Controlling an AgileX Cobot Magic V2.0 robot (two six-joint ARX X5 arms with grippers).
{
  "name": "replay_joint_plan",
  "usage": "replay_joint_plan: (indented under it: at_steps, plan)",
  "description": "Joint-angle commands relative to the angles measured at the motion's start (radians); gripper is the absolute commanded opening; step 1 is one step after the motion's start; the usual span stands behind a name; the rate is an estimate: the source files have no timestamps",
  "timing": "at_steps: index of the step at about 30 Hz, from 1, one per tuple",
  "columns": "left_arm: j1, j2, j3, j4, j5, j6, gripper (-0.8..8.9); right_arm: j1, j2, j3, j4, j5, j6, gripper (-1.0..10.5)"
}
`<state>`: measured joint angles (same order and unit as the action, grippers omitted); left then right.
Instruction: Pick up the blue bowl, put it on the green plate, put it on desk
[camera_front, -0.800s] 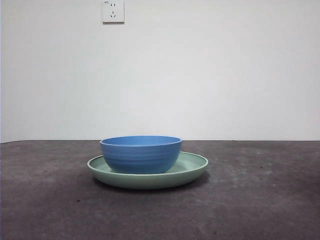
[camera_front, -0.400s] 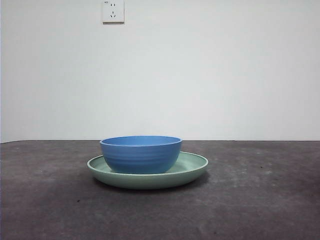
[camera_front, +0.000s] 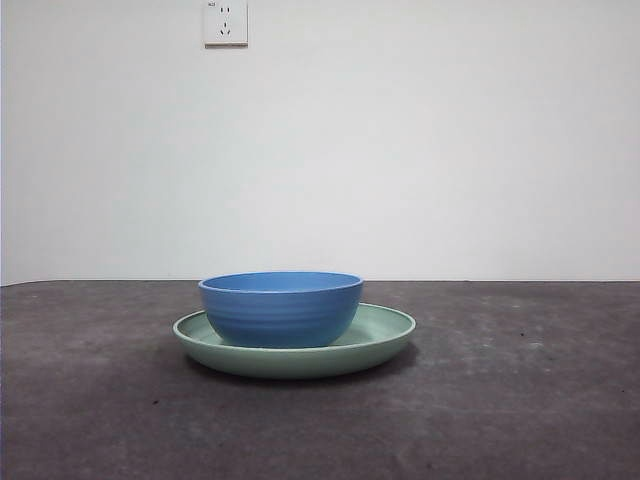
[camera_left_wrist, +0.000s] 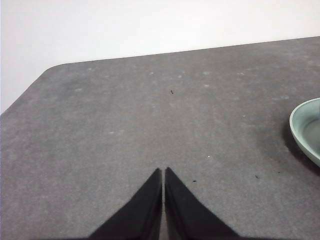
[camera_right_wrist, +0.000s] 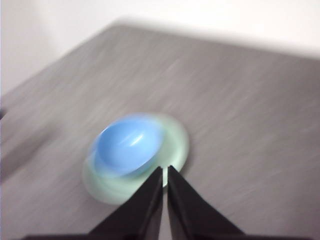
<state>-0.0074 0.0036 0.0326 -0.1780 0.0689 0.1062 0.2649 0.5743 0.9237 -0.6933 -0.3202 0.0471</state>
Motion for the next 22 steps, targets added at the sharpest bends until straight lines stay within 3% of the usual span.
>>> replay_joint_plan:
  at_steps: [1, 9, 16, 22]
  plan:
    - [0.001, -0.001, -0.021, -0.009, -0.002, -0.006, 0.1, -0.095, -0.072, -0.061, 0.086, 0.043, -0.053, 0.1]
    - [0.001, -0.001, -0.021, -0.009, -0.002, -0.006, 0.1, -0.23, -0.3, -0.384, 0.382, 0.067, -0.064, 0.1]
    - [0.001, -0.001, -0.021, -0.009, -0.002, -0.006, 0.1, -0.243, -0.451, -0.671, 0.596, 0.07, -0.046, 0.1]
    - [0.001, -0.001, -0.021, -0.009, -0.002, -0.006, 0.1, -0.243, -0.536, -0.804, 0.648, 0.11, -0.009, 0.1]
